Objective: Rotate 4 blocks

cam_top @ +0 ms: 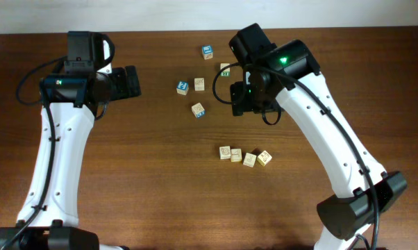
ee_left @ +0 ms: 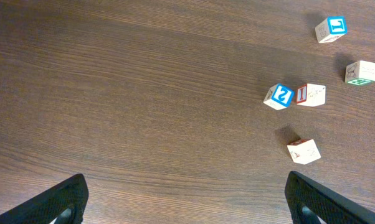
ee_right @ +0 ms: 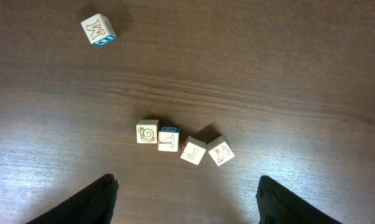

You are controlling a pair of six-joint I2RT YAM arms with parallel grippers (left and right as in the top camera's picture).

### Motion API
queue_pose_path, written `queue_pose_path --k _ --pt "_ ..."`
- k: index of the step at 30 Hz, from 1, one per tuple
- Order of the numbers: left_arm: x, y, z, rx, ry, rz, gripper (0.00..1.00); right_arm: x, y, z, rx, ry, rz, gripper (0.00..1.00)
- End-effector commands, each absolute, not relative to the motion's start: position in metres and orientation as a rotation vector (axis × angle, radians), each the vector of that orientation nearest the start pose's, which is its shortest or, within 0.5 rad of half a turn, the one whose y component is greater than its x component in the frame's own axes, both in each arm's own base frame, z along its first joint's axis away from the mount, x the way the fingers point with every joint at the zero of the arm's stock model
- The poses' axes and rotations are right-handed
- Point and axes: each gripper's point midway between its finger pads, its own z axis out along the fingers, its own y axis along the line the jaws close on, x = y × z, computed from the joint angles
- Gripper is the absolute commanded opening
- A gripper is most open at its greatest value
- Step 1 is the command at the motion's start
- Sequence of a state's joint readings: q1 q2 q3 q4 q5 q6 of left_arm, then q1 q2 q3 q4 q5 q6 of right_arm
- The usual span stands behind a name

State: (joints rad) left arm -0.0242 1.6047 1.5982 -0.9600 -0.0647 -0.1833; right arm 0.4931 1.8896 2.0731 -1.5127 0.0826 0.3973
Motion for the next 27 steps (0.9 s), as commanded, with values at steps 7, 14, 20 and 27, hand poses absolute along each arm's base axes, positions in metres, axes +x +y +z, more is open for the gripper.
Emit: queue_pose_path --k 7,14,20,27 --pt "0.426 -0.026 0.205 -0.183 2.585 -0.008 0.99 0.358 0.172 0.216 -0.102 2.904 0.007 0.72" --pt "0.430 -0.037 0.207 -0.153 2.570 -0.021 0.99 0.358 0.172 0.216 -0.102 2.904 0.006 0.72" --pt "0.419 -0.045 0.202 -0.159 2.613 -0.028 0.99 0.361 0.167 0.216 -0.051 2.903 0.014 0.72" --pt "0.411 -0.102 0.202 -0.028 2.616 -0.085 0.99 0.367 0.145 0.211 0.038 2.929 0.012 0.72"
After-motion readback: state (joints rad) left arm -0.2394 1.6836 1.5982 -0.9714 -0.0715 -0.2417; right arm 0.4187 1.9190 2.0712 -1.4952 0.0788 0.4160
